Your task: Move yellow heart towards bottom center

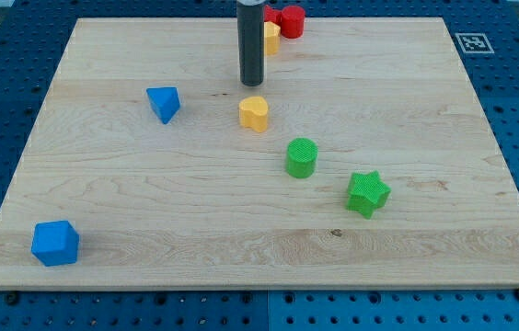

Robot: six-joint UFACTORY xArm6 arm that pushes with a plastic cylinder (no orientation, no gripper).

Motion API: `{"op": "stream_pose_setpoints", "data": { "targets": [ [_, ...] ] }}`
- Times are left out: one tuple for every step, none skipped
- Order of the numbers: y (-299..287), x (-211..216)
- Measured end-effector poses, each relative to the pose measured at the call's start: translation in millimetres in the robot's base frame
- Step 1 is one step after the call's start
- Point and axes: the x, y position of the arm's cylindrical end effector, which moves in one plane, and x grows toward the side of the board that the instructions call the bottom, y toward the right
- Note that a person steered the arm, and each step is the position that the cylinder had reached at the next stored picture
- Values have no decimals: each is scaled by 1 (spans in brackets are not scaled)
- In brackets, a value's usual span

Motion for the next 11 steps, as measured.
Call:
{"op": "stream_pose_setpoints", "data": {
  "targets": [
    [0,0],
    [0,0],
    [0,26],
    [0,32],
    [9,43],
    [33,45],
    [18,47],
    [-4,69],
    [7,90],
    [39,91],
    [54,92]
  ]
}}
